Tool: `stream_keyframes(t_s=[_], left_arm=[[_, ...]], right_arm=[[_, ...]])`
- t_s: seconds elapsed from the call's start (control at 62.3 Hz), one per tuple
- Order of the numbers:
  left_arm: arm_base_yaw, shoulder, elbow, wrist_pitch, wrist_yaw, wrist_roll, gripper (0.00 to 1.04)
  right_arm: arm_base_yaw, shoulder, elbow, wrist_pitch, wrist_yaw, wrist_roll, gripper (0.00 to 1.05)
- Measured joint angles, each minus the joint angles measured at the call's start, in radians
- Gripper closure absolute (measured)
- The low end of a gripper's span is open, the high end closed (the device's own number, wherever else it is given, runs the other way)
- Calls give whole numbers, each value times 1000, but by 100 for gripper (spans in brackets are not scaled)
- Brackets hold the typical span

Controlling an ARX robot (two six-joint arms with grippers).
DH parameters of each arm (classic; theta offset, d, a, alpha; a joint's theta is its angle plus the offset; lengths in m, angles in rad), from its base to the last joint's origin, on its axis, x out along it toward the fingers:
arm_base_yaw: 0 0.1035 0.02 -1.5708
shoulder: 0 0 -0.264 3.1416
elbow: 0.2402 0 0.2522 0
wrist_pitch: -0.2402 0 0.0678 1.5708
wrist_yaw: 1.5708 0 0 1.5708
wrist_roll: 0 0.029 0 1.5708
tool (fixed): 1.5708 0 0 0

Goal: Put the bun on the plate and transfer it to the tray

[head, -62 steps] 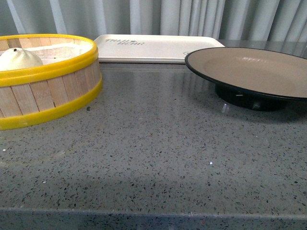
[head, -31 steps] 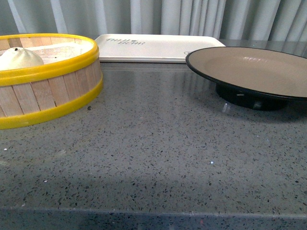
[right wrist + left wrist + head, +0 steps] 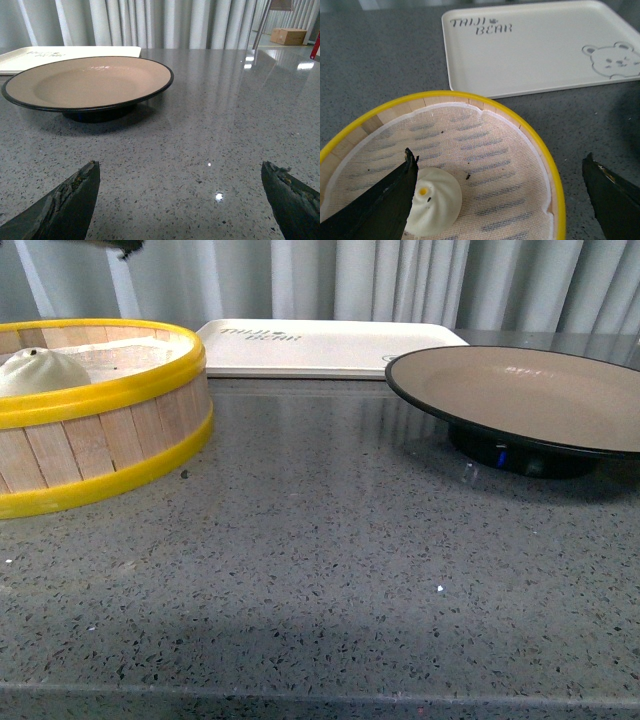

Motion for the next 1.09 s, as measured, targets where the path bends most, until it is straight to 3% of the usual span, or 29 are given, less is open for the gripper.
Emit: stream_keyframes(t_s=[0.642,1.092], left_arm=[[63,214,133,-137,-97,29,7],[94,217,143,-191,-79,22,7]], right_arm=[[0,0,0,0,0,0,8],[0,0,0,0,0,0,8]])
